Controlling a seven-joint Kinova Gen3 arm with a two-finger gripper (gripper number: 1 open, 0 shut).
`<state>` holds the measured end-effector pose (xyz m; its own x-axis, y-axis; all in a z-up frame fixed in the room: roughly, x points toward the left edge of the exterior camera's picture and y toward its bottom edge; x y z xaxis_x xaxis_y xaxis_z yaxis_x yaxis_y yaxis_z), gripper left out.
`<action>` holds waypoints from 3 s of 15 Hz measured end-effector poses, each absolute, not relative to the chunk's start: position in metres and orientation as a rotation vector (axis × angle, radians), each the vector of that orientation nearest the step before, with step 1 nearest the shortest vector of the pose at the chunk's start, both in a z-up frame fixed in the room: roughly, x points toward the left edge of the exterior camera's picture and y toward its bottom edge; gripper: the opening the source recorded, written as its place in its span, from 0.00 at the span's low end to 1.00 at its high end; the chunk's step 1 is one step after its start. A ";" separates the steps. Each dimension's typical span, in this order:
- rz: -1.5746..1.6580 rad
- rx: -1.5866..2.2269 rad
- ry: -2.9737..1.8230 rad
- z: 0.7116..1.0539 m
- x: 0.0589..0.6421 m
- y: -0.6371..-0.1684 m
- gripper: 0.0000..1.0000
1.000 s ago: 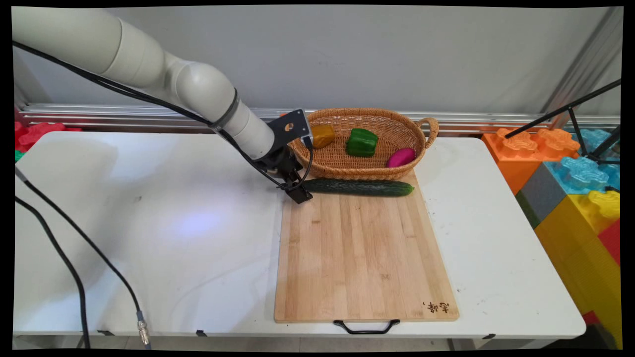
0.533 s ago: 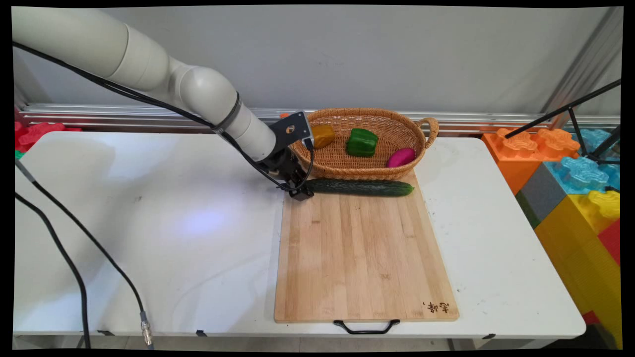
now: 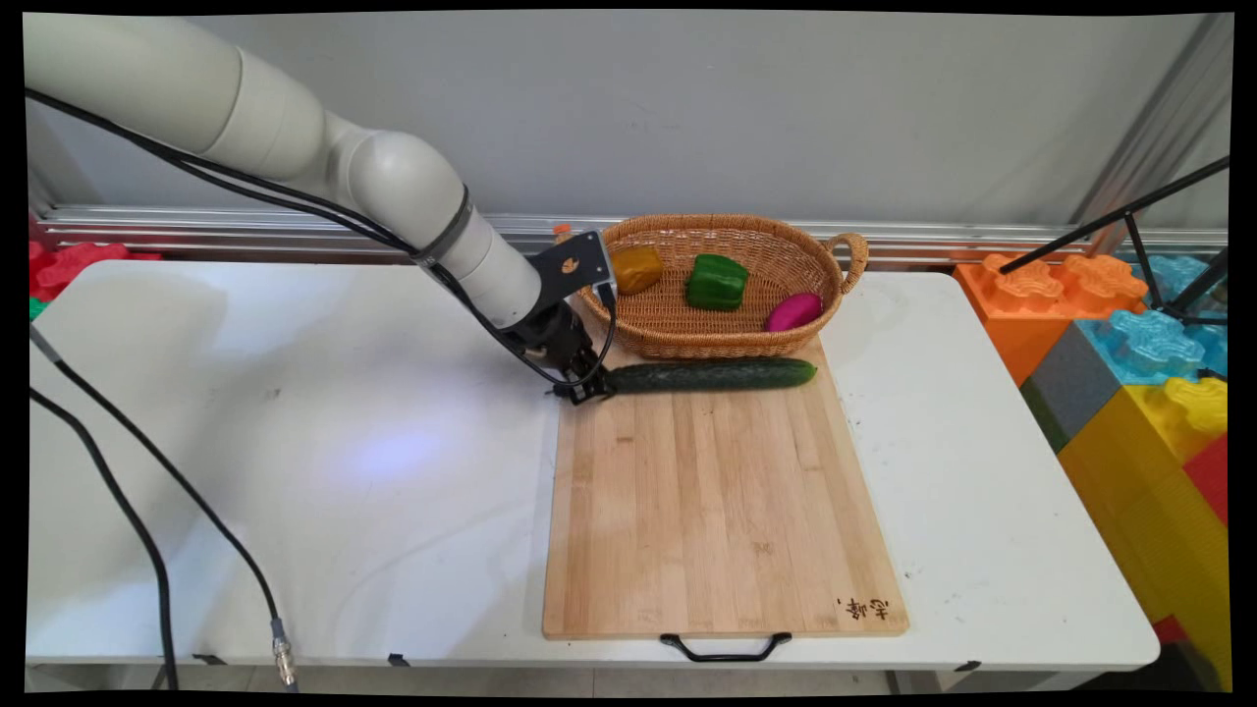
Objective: Place the picked object in the vegetable basket
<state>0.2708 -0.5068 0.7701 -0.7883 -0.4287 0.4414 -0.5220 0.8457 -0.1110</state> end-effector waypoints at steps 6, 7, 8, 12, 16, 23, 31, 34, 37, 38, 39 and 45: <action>0.182 0.648 -2.604 0.808 0.264 -0.478 0.00; 0.147 0.627 -2.595 0.819 0.261 -0.471 0.00; 0.120 0.611 -2.584 0.829 0.258 -0.466 0.00; 0.055 0.580 -2.514 0.868 0.240 -0.457 0.00; 0.143 0.632 -2.437 0.902 0.225 -0.475 0.00; 0.428 0.783 -2.354 0.923 0.228 -0.542 0.00; 0.497 0.804 -2.396 0.877 0.238 -0.579 0.00; 0.479 0.819 -2.405 0.856 0.238 -0.586 0.00; 0.456 0.824 -2.411 0.838 0.237 -0.592 0.00; 0.451 0.821 -2.412 0.835 0.237 -0.593 0.00; 0.448 0.818 -2.412 0.833 0.236 -0.595 1.00; 0.443 0.809 -2.418 0.832 0.240 -0.600 1.00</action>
